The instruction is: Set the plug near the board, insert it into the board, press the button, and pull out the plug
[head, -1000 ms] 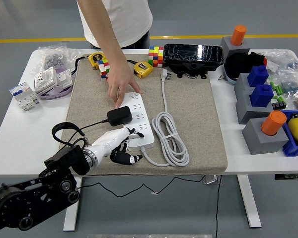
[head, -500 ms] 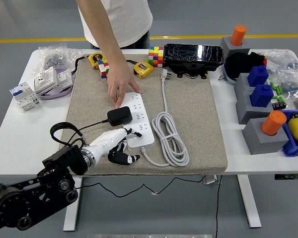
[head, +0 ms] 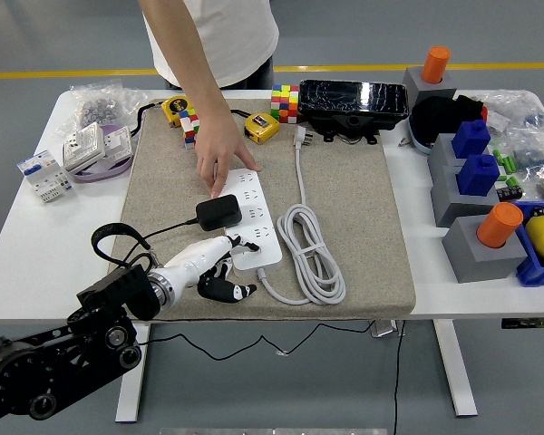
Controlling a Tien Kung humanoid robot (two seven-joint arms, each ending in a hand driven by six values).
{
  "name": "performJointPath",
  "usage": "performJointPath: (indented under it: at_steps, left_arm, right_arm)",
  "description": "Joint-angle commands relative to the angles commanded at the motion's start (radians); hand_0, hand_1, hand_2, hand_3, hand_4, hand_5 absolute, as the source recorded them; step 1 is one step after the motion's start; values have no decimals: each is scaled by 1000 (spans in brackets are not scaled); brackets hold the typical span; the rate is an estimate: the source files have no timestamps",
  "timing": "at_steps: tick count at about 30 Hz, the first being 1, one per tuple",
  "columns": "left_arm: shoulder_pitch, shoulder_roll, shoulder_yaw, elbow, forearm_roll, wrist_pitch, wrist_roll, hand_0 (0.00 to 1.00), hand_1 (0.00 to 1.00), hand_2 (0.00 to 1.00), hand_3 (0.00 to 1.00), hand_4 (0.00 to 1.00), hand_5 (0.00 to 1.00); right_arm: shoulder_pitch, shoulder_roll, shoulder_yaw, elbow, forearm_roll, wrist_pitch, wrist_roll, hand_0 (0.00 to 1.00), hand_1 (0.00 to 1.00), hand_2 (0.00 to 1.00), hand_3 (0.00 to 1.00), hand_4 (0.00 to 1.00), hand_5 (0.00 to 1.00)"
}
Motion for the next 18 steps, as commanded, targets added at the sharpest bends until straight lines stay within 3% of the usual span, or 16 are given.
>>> performJointPath:
  at_steps: [7,15,16,18]
  left_arm:
    - [7,-13,-14,13,-133,122,-201,94,50,122,628,750,249]
    - [20,-23,-30,31,-169,180,-289,133,74,157,616,751,254]
    - [21,-24,-32,32,-174,184,-297,175,128,221,593,751,265]
    - [25,-27,-36,37,-205,202,-334,175,128,221,593,751,265]
  right_arm:
    - [2,0,0,3,-1,-1,1,549,651,671,572,915,427]
    - [1,1,-3,1,0,0,0,548,651,671,572,915,427]
    - [1,1,-3,1,0,-1,0,551,651,671,572,916,429]
    - [1,0,-5,1,0,-1,-1,551,651,671,572,916,429]
